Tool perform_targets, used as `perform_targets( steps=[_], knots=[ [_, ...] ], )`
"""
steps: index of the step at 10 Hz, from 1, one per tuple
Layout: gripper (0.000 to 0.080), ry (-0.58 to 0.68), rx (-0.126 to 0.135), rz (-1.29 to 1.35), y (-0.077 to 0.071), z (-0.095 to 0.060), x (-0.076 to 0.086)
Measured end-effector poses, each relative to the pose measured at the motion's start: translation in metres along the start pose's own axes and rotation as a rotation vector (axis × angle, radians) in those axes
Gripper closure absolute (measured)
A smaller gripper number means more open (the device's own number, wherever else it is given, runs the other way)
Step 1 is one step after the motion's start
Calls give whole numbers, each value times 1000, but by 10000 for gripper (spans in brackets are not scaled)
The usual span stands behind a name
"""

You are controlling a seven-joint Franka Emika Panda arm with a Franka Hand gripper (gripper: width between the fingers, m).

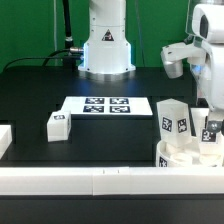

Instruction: Assemble stool

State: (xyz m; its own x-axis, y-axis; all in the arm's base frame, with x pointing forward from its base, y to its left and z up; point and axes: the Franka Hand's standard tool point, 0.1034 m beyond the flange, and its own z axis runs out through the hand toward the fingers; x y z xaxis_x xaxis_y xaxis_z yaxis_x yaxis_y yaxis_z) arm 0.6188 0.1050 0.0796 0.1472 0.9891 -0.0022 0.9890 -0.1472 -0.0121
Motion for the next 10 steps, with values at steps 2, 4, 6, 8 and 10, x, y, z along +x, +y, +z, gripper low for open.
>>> perform_targets(
  steps=[2, 4, 6, 8, 10],
  knots=[
    [150, -1, 5, 12, -1, 3, 0],
    [240, -1, 5, 24, -2, 3, 2],
    [409, -1, 5, 56, -2, 3, 1],
    [465, -1, 6, 98, -2, 3, 1],
    [465, -2, 10, 303, -3, 4, 1]
  ],
)
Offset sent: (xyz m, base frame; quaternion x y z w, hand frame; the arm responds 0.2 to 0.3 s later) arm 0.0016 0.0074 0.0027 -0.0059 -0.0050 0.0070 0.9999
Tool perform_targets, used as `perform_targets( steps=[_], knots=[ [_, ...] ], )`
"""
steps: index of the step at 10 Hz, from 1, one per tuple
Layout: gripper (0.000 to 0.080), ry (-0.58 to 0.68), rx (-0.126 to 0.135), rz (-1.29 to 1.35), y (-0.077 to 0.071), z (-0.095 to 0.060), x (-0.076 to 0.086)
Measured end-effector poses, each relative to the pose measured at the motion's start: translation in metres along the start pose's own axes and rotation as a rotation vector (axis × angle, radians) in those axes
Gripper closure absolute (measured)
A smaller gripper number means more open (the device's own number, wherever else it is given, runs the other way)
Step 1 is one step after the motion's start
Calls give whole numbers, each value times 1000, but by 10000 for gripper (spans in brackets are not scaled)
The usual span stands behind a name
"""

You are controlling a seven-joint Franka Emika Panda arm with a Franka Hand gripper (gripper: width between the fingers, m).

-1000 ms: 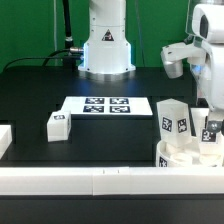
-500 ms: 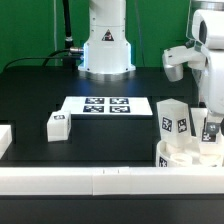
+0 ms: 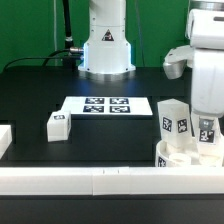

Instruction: Assemble stool

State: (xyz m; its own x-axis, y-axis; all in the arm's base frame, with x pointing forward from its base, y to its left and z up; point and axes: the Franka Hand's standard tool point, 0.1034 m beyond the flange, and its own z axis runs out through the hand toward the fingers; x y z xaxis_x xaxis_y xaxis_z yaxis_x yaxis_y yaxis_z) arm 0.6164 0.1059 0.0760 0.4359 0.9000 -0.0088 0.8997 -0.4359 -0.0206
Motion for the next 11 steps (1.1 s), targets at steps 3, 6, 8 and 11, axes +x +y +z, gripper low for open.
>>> perform_targets(
  steps=[3, 6, 8, 11],
  knots=[
    [465, -1, 15, 375, -3, 1, 1],
    [464, 7, 9, 587, -3, 1, 3],
    [464, 6, 10, 735, -4, 1, 3],
    [463, 24, 16, 1030, -8, 1, 10]
  ],
)
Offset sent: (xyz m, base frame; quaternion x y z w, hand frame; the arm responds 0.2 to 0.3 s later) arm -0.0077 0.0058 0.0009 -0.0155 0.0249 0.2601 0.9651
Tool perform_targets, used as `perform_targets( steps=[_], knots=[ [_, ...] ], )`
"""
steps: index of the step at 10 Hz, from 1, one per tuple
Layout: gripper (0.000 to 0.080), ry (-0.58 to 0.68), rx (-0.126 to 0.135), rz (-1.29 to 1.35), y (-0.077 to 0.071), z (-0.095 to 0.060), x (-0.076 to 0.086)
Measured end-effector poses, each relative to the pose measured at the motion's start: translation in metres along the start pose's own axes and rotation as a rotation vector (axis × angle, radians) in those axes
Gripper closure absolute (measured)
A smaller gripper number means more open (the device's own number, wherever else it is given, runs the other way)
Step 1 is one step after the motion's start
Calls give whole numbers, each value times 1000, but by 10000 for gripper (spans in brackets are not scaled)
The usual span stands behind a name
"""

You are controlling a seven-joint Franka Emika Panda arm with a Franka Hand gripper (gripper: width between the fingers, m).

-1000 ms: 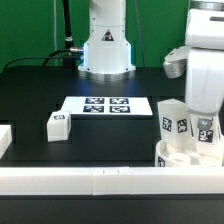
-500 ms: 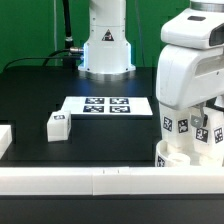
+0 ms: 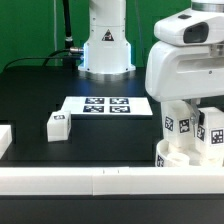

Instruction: Assemble stool

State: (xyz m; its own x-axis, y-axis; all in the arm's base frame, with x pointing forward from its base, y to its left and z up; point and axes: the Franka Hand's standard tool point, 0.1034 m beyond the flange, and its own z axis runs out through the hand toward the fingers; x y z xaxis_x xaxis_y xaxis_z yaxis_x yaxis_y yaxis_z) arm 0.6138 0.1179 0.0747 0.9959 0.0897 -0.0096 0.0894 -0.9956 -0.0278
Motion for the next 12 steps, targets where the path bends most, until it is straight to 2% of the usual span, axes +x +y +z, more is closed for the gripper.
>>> perform_targets(
  steps=[1, 5, 11, 12],
  knots=[
    [463, 1, 2, 86, -2, 0, 0],
    [463, 2, 40, 540, -5, 0, 1],
    [463, -14, 69, 883, -8, 0, 2],
    [463, -11, 85, 1027, -10, 0, 2]
  ],
)
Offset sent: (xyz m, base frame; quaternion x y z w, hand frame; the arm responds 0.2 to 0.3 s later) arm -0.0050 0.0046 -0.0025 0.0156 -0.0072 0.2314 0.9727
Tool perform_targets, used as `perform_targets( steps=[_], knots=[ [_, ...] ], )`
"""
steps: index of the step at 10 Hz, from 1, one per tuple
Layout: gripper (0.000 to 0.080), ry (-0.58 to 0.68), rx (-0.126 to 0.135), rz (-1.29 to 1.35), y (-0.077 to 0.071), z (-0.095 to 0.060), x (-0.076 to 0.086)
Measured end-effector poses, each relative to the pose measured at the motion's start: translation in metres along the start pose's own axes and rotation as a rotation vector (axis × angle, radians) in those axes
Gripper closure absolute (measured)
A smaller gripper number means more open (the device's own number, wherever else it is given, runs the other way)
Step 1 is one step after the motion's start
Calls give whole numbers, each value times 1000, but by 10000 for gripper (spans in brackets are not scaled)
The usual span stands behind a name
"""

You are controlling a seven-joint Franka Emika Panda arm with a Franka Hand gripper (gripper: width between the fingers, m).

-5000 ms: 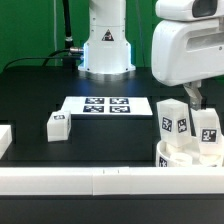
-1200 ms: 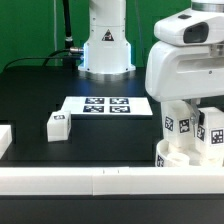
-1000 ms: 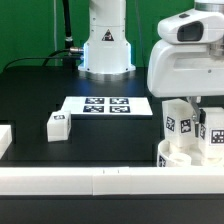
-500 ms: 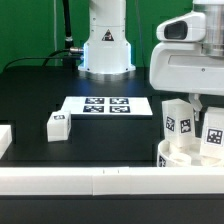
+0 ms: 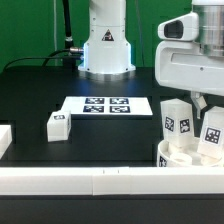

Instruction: Assemble stool

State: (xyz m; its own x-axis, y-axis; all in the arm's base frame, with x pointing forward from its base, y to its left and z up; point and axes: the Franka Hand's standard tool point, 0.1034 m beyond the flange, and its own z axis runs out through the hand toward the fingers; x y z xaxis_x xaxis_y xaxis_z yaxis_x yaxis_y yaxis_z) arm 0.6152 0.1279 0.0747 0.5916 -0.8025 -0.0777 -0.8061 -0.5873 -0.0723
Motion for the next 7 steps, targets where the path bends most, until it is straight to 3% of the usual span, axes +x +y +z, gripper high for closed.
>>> perform_targets(
  steps=[3, 7],
  knots=[
    [463, -16, 54, 301, -2, 0, 1],
    [463, -44, 66, 511, -4, 0, -1]
  ],
)
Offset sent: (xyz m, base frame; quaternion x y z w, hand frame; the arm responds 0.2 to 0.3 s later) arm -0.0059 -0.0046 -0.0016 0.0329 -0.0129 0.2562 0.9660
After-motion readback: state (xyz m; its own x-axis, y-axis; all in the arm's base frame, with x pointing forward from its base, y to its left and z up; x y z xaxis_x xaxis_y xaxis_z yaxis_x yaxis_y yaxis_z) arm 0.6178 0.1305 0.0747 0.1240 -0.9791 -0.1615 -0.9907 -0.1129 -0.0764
